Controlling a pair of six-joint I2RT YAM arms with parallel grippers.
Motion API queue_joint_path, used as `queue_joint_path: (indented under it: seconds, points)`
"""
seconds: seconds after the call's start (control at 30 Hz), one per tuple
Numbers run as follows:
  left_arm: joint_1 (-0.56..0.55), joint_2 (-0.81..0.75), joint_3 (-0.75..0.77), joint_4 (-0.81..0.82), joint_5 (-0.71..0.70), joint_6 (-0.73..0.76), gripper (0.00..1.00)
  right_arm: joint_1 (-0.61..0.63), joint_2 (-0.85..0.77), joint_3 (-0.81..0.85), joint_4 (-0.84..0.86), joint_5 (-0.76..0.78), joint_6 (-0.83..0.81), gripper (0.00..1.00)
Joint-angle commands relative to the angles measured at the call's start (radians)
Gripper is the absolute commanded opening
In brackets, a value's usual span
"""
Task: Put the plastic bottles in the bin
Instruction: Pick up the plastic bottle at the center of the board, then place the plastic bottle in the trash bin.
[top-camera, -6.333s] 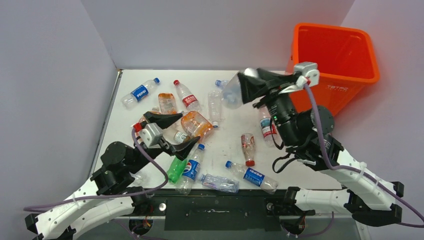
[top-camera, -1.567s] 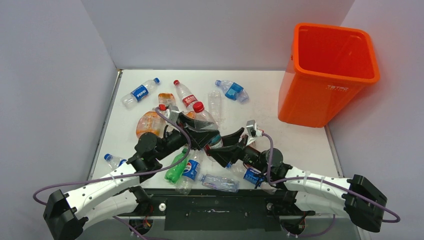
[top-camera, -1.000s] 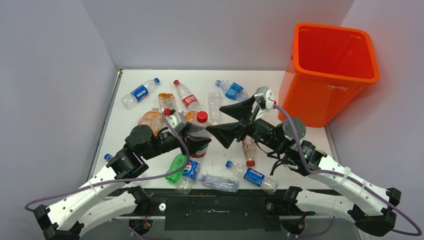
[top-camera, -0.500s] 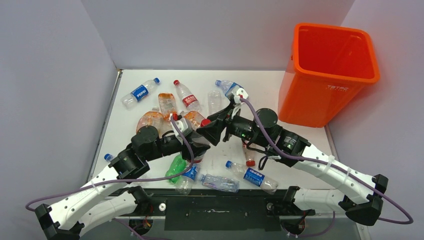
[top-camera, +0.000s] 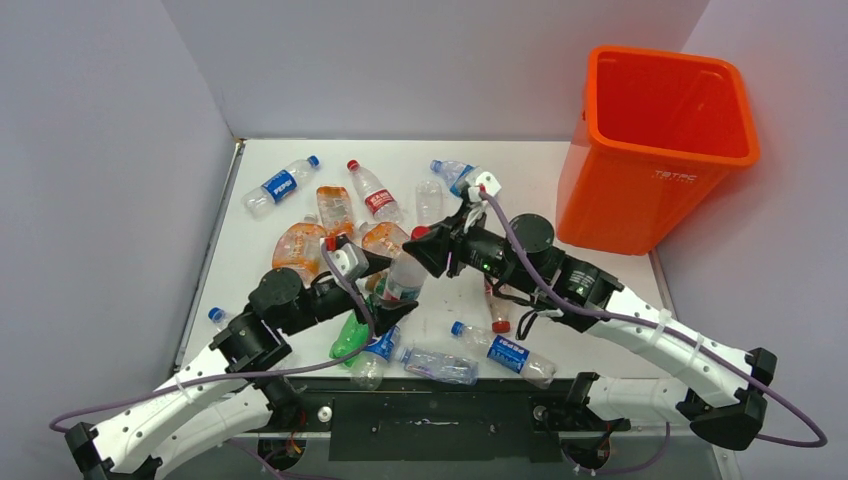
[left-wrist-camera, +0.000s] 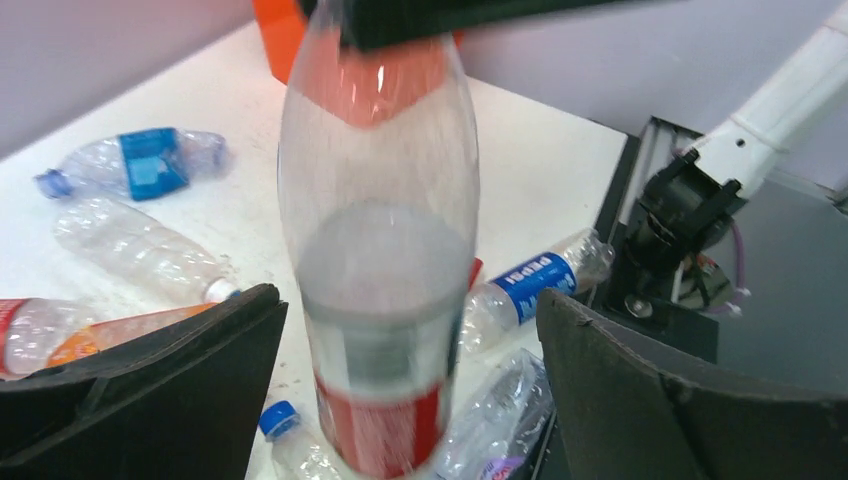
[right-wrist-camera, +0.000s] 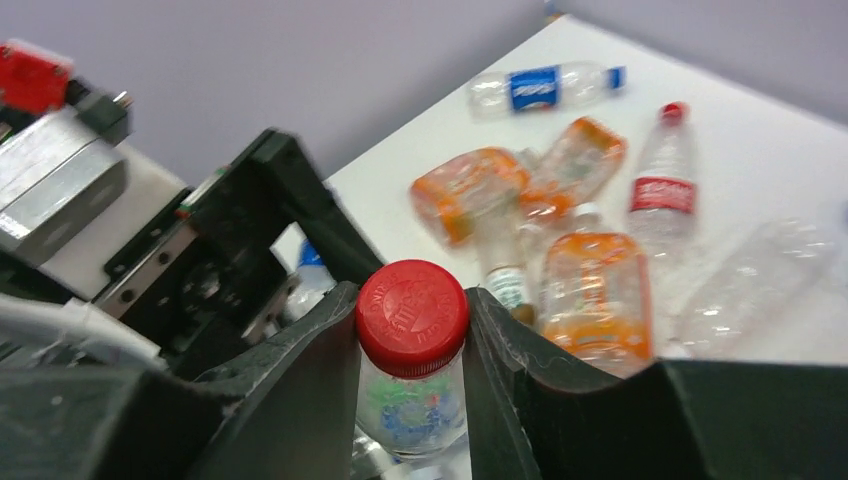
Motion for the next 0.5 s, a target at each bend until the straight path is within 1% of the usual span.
queue_joint_path:
  seconds: [0.0,0.07,0.13,0.17,0.23,0.27,0.33,0.4,0.43,0.47]
  points:
    - [-0.001,-0.086,-0.046,0.141,-0.138,0.010,0.96,-0.006,-0.061,0.198,-0.039,0.317,-0.160,0.05]
    - [-0.001,-0.117,-0.075,0.167,-0.185,0.011,0.96,-0.007,-0.071,0.276,-0.015,0.488,-0.273,0.05]
    - [-0.001,-0.138,-0.096,0.183,-0.217,0.012,0.96,-0.007,-0.069,0.334,0.080,0.702,-0.422,0.05]
    - [-0.002,-0.145,-0.104,0.186,-0.226,0.011,0.96,-0.008,-0.069,0.334,0.186,0.809,-0.509,0.05]
    - [-0.001,-0.151,-0.112,0.183,-0.237,0.014,0.96,-0.010,-0.075,0.284,0.492,0.962,-0.735,0.05]
    - [-0.002,-0.156,-0.115,0.177,-0.254,0.020,0.96,-0.014,-0.065,0.250,0.675,1.003,-0.870,0.05]
    - [-0.003,-0.165,-0.120,0.166,-0.314,0.022,0.96,-0.033,-0.018,0.273,0.915,1.046,-1.055,0.05]
    - [-0.004,-0.176,-0.122,0.157,-0.364,0.024,0.96,-0.092,0.053,0.346,0.992,1.069,-1.169,0.05]
    - [-0.005,-0.180,-0.124,0.156,-0.383,0.024,0.96,-0.147,0.089,0.384,0.995,1.081,-1.168,0.05]
    - [-0.005,-0.181,-0.125,0.154,-0.395,0.025,0.96,-0.227,0.123,0.421,0.971,1.092,-1.130,0.05]
